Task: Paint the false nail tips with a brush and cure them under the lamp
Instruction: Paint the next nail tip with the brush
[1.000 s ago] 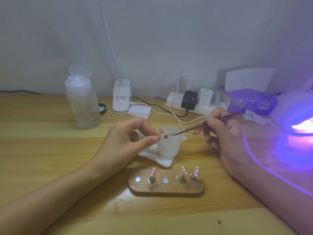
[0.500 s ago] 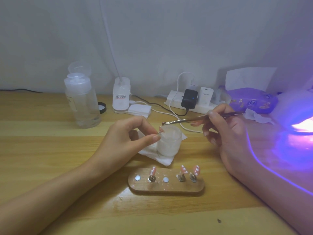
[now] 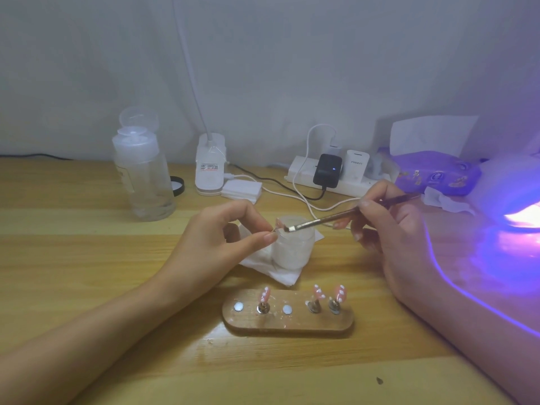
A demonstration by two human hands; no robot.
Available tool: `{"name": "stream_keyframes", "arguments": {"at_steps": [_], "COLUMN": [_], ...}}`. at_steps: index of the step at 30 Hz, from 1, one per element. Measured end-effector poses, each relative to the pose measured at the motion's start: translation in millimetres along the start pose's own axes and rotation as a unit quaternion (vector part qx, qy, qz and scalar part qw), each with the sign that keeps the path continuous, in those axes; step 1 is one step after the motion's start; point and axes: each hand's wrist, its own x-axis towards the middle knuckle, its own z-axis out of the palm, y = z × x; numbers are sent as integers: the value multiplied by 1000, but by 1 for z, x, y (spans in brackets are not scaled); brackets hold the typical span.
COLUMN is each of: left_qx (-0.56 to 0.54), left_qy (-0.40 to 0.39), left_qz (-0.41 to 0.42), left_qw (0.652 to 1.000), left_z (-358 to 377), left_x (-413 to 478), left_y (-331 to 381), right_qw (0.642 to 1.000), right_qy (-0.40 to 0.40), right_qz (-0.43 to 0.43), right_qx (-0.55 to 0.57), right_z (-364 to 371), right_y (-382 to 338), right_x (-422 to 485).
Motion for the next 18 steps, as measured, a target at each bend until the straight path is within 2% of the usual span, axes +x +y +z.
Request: {"name": "stream_keyframes", "arguments": {"at_steps": [3, 8, 13, 18], "left_qx": [1, 5, 4, 9], "left_qy": [0, 4, 3, 5], "left_qz": [0, 4, 10, 14], "left_qw": [1000, 1000, 1000, 1000], "left_z": [0, 0, 0, 0], "left_x": [0, 0, 0, 0], "left_y": [-1, -2, -1, -1], "right_qw": [1000, 1000, 1000, 1000], "right_qy": [15, -15, 14, -15], "right_qz": [-4, -6, 11, 3], "right_qx": [6, 12, 10, 10], "right_z": [-1, 2, 0, 1], "right_y": [0, 0, 0, -2], "right_x": [1, 0, 1, -1]}}
